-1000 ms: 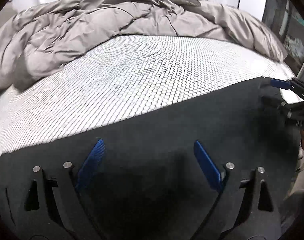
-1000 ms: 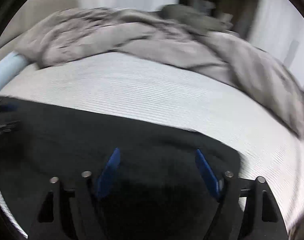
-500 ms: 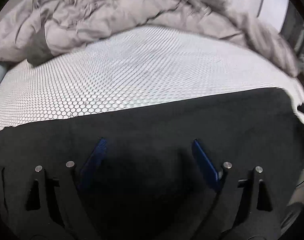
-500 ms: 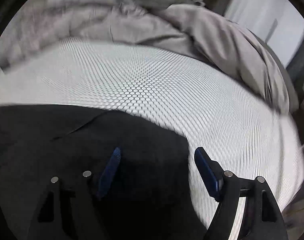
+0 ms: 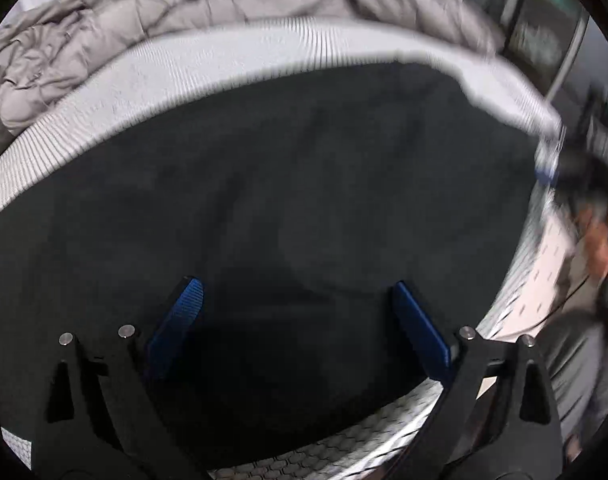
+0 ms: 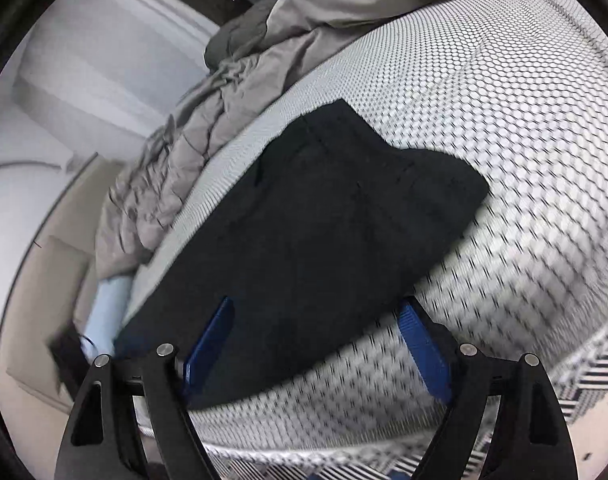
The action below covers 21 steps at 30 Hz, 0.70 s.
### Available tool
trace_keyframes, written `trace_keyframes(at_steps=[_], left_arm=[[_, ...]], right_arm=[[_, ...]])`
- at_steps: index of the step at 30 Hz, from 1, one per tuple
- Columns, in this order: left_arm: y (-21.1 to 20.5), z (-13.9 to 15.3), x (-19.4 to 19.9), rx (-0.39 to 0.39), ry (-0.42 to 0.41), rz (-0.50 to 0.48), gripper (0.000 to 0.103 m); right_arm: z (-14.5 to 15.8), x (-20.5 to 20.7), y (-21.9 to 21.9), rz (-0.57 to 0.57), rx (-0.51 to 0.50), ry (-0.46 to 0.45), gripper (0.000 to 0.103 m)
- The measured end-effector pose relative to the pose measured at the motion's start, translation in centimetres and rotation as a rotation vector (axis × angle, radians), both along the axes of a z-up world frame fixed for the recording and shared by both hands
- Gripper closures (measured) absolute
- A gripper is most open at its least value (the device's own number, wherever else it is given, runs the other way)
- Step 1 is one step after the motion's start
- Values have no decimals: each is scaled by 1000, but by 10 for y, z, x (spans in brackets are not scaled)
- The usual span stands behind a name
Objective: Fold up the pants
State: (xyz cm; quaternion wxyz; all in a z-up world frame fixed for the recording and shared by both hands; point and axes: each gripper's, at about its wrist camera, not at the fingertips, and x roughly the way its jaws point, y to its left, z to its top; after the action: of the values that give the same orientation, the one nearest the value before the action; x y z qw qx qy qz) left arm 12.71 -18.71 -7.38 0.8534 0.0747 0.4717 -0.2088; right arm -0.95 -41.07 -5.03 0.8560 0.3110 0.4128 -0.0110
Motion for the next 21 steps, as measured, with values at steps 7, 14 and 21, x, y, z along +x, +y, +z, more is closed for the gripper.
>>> trace_keyframes(at_steps=[7,14,21], left_arm=[[25,21,-7,-125,-19,50,5],[106,55,6,-252,-77,246,5],[228,73,7,-362,-149,473,5]], right_arm=[[-7,32,-23,-137,121,-135,50],[47,58,28,-106,-149,-184,87],[101,112,222,405,-228,-303,91]])
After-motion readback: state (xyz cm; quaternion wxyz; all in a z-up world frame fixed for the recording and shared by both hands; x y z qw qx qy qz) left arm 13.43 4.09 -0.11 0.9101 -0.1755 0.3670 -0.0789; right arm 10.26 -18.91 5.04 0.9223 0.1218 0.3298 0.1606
